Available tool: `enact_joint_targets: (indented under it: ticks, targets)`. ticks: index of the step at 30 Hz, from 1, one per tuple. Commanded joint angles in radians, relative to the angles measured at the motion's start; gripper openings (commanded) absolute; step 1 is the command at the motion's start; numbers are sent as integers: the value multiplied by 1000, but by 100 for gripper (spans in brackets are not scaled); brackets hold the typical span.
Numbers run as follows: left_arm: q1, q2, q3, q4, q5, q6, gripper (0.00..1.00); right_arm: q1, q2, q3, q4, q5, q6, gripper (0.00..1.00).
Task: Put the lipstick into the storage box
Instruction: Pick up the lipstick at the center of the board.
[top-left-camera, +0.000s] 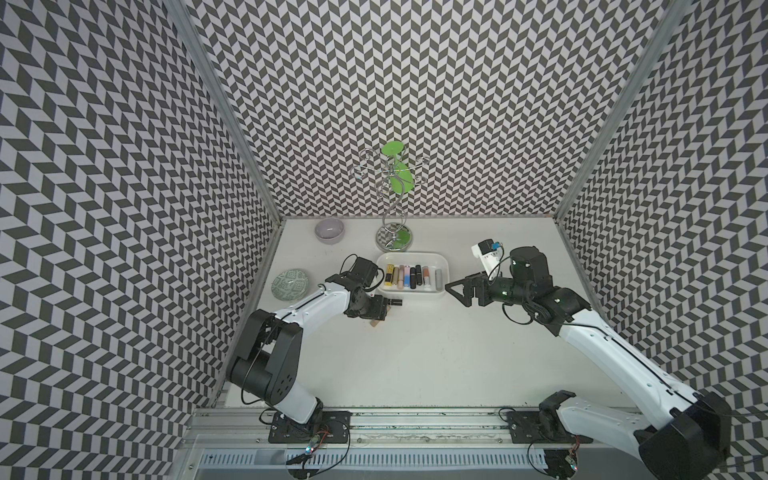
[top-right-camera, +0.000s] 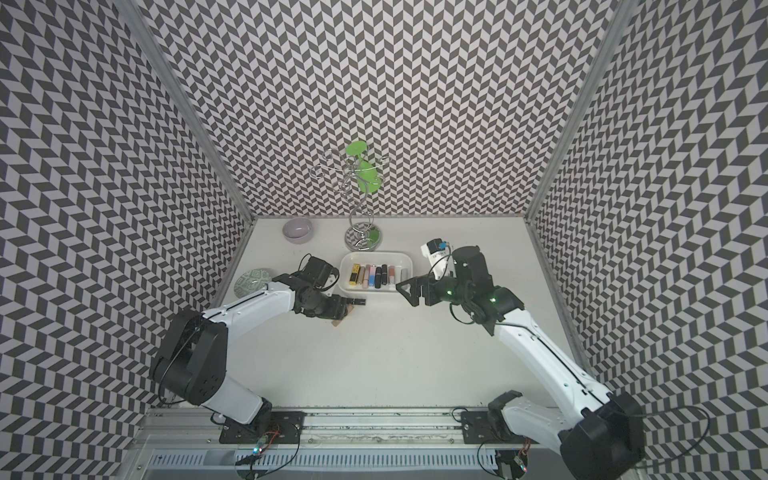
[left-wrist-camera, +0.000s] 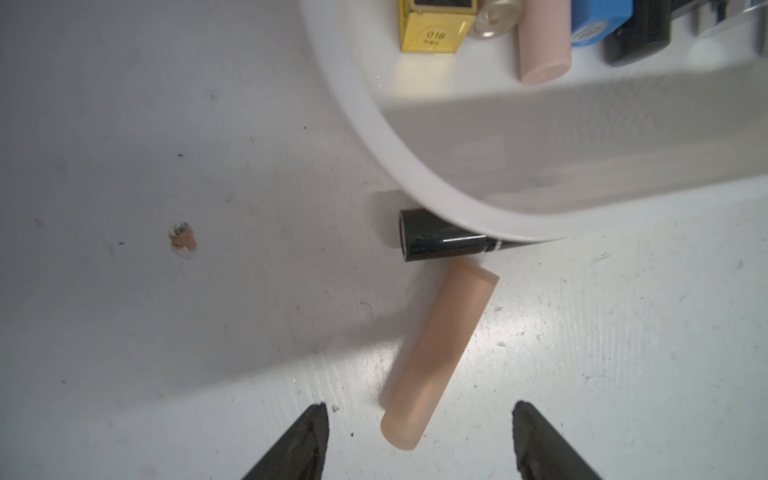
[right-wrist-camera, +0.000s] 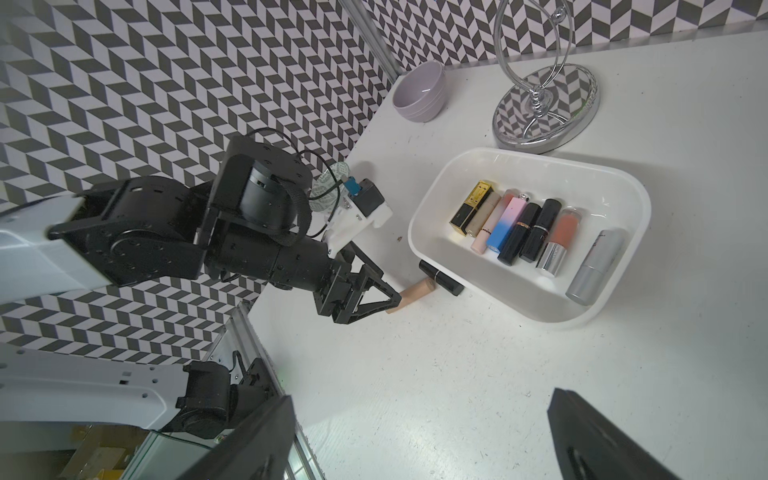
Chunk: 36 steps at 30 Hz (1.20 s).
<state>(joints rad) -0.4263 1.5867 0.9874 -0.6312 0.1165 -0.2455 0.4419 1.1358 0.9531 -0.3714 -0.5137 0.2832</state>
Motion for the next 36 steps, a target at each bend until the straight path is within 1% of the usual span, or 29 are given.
enact_joint_targets:
  ticks: [1,4,8,12,16,20,22,28,33,36]
  targets:
    - [-7,1,20,12,-15,39,70,4,-4,0,59,-22,40,100]
    - [-9,7,-7,33,-15,35,69,3,-18,-29,87,-29,40,100]
    - [-10,24,-27,57,-11,29,65,4,-20,5,12,-5,-5,100]
    - [-15,52,-35,75,-8,27,61,4,-53,-33,45,14,17,100]
    - [-19,59,-51,89,-9,18,54,3,-67,-47,65,11,40,100]
    - [-25,55,-72,105,-6,-1,49,3,-61,-28,41,16,20,100]
    - [-40,58,-80,109,-8,-11,44,3,-62,-22,31,22,11,100]
    - [-71,70,-115,129,-17,-35,36,3,-75,-34,40,24,19,100]
    - [-77,74,-131,134,-20,-42,28,3,-80,-30,25,33,11,100]
    - [-82,65,-150,131,-32,-44,26,2,-85,-28,20,39,9,100]
